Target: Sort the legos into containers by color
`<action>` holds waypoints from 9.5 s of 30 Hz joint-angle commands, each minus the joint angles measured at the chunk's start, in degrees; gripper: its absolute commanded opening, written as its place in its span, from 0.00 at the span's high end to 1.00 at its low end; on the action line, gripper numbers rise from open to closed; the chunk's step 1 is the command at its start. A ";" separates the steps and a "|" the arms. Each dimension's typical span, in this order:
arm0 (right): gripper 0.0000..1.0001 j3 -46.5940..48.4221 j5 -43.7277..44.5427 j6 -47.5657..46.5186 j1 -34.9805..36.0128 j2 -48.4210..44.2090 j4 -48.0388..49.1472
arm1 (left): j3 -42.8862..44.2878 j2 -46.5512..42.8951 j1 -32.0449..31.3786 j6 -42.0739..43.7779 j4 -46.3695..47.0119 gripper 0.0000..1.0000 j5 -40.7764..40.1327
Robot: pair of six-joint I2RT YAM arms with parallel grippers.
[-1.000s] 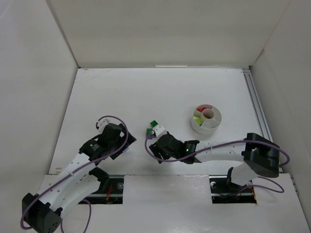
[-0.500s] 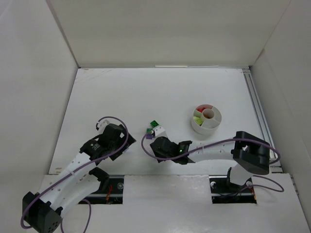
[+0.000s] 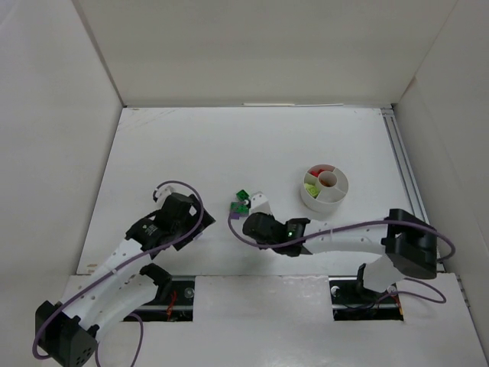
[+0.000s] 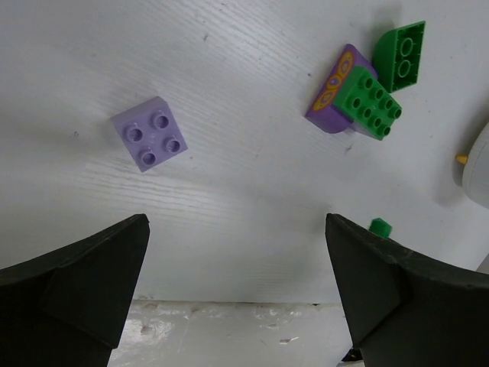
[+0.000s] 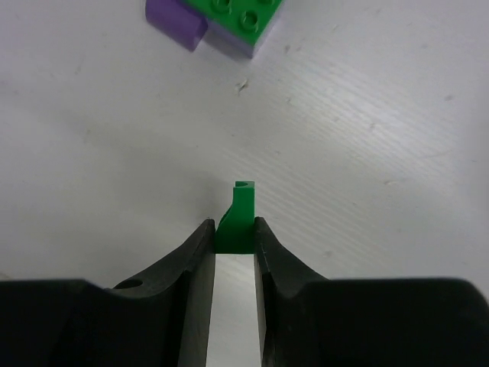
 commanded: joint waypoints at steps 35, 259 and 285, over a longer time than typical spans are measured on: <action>0.76 1.55 -15.27 -24.74 -60.32 -23.42 -5.40 | 36.62 41.87 5.22 29.72 14.96 0.01 7.40; 0.06 -3.98 7.14 13.04 -34.04 -30.03 -9.53 | 30.84 37.84 -22.73 -0.42 16.54 0.01 -40.67; 0.34 -3.90 10.83 20.09 -35.27 -21.67 -8.91 | 22.74 30.63 -22.73 -2.18 17.86 0.01 -39.35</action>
